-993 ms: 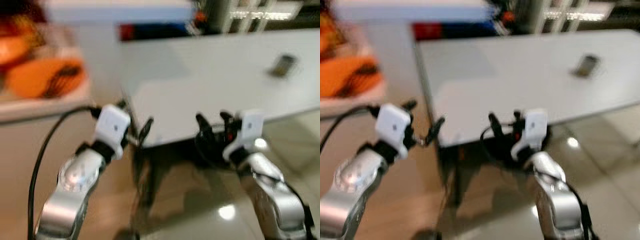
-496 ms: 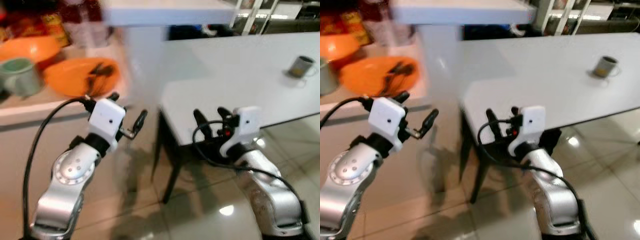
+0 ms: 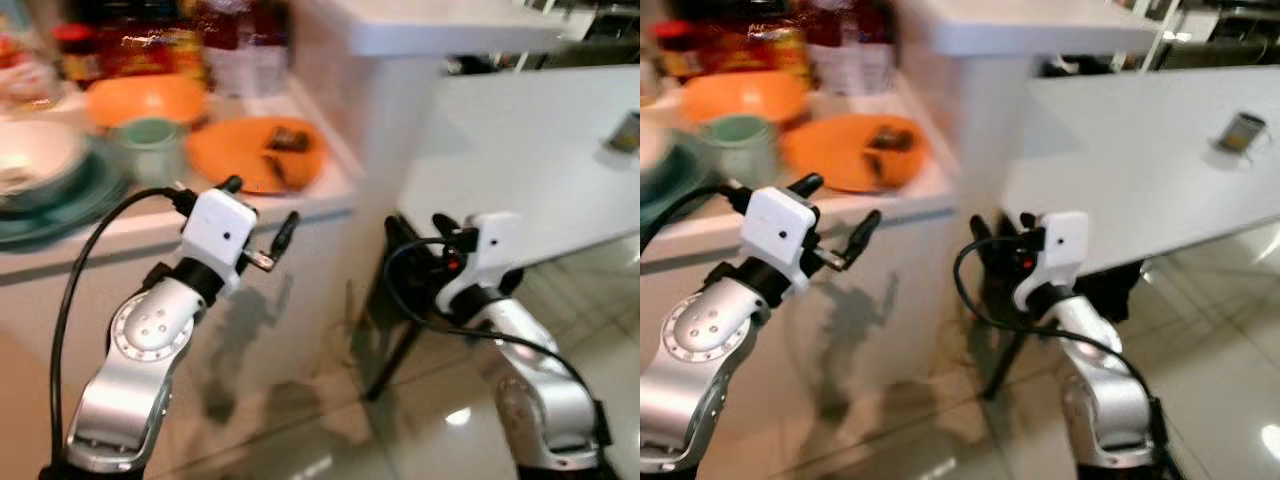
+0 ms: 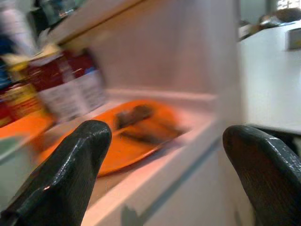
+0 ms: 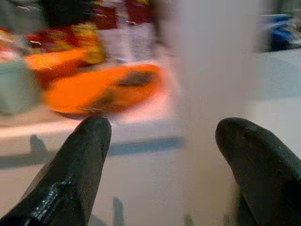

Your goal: Setting the table

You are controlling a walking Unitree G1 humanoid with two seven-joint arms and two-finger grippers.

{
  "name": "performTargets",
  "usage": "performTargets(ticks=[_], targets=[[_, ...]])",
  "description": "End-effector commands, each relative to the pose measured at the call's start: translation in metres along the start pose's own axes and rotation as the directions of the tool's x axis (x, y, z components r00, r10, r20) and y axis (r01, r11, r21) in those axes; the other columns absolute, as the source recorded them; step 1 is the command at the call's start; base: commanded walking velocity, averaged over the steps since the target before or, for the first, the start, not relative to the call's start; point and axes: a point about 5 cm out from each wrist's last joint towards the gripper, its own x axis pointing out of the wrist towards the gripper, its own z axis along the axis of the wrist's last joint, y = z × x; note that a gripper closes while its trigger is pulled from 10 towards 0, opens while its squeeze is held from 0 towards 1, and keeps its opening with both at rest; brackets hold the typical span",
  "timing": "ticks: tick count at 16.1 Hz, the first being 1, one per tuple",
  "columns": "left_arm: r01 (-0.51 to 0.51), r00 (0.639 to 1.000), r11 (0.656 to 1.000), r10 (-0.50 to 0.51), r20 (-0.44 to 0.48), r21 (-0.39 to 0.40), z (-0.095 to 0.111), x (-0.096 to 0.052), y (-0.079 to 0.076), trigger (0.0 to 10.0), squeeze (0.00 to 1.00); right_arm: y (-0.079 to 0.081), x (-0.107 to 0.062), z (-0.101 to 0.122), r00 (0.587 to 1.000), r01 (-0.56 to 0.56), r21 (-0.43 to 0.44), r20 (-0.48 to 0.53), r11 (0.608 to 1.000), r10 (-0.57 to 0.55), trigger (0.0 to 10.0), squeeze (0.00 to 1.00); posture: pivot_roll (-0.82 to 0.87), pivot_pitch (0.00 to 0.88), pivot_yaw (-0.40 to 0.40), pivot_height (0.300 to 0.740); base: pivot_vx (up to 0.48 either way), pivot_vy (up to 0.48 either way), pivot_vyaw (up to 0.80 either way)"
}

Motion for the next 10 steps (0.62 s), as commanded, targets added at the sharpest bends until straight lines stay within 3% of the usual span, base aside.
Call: performTargets(ticks=[1,5,6,10], targets=[[-0.019,0.999,1.0,0.019,0.045,-0.002,0.007,0.005,-0.001,10.0,0.0,-0.008,0.001,0.01,0.999,0.021,-0.011,0.026,1.0,-0.021,10.0,0.0,0.1,0.0,-0.069,0.74,0.0,0.368,0.0],[-0.012,1.0,1.0,0.013,0.026,-0.024,0.007,0.008,-0.006,10.0,0.0,-0.008,0.004,0.022,0.998,0.03,-0.017,0.062,0.999,-0.029,10.0,0.0,0.09,0.002,-0.064,0.74,0.0,0.0,0.0],[0.0,0.998,0.999,0.003,0.063,-0.047,0.013,0.01,-0.01,10.0,0.0,-0.008,0.006,0.03,0.995,0.055,-0.068,0.081,0.996,-0.05,10.0,0.0,0.09,0.003,-0.062,0.74,0.379,0.0,0.0],[0.022,0.997,0.998,-0.018,0.078,-0.059,0.016,0.011,-0.015,10.0,0.0,-0.018,0.007,0.037,0.991,0.104,-0.081,0.088,0.991,-0.096,10.0,0.0,0.09,0.004,-0.061,0.74,0.421,0.0,0.0]])
